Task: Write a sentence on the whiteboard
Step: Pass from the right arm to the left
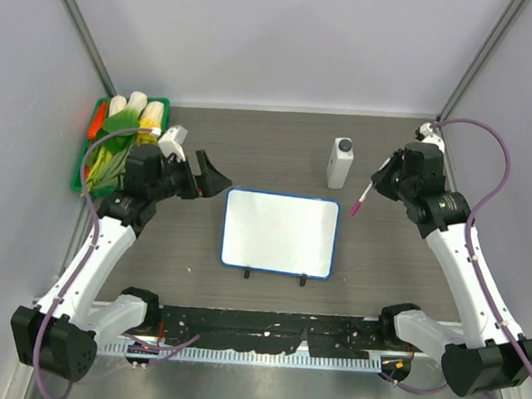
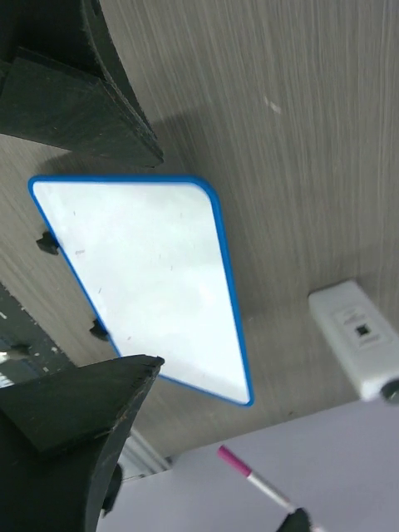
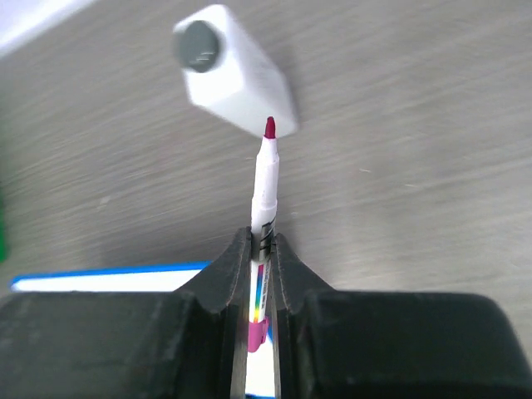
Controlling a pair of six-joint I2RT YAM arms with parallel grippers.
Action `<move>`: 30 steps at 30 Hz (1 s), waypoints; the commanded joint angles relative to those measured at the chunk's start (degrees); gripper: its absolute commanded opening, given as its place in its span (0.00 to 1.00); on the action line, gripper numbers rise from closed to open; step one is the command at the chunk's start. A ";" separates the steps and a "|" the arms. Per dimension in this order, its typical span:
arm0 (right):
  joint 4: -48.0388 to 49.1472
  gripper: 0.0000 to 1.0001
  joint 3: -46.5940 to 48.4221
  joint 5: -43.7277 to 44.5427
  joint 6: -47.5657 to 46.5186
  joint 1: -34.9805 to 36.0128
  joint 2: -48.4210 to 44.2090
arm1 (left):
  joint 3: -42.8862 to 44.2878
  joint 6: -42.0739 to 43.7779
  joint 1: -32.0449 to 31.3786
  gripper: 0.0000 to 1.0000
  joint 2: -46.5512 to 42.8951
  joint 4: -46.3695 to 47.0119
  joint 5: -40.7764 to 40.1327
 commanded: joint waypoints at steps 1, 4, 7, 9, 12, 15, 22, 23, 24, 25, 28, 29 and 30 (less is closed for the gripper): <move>11.54 0.01 -0.13 -17.06 1.13 1.48 -3.39 | 6.37 1.67 -6.38 0.98 2.43 2.80 4.18; 18.76 0.01 -3.12 -24.58 5.42 4.11 -3.22 | 9.89 1.32 -10.52 0.98 4.98 4.39 5.76; 25.78 0.01 -6.02 -25.65 8.69 9.63 -2.25 | 13.32 1.23 -14.56 0.97 8.41 5.53 8.66; 30.36 0.01 -7.43 -25.21 10.89 12.63 -1.90 | 14.64 1.14 -17.02 0.96 10.52 7.11 9.54; 33.98 0.01 -7.70 -25.99 14.13 15.10 -0.41 | 16.66 0.35 -20.01 0.93 14.12 8.70 10.77; 38.45 0.02 -7.88 -27.93 16.77 15.72 0.82 | 17.81 0.44 -22.74 0.90 16.94 9.49 11.39; 42.42 0.01 -8.49 -28.45 19.59 16.60 1.61 | 18.78 0.18 -25.91 0.68 20.81 10.63 11.83; 42.51 0.01 -8.67 -28.54 19.77 16.68 1.88 | 18.78 -0.08 -26.00 0.64 21.07 11.15 11.83; 42.69 0.01 -8.84 -28.54 19.94 16.77 1.79 | 18.69 -0.35 -26.00 0.64 21.34 11.51 11.74; 42.69 0.01 -9.11 -28.54 20.29 16.77 1.96 | 18.69 -0.70 -25.91 0.63 21.43 12.21 11.65; 42.86 0.01 -9.72 -28.81 20.30 16.86 1.88 | 18.69 -0.88 -26.00 0.58 21.51 13.26 11.56; 42.86 0.02 -9.81 -28.81 20.21 16.86 1.79 | 18.69 -0.70 -26.00 0.55 21.51 13.27 11.04; 42.78 0.01 -9.90 -28.81 20.12 16.86 1.79 | 18.69 -0.70 -25.91 0.52 21.43 13.44 10.60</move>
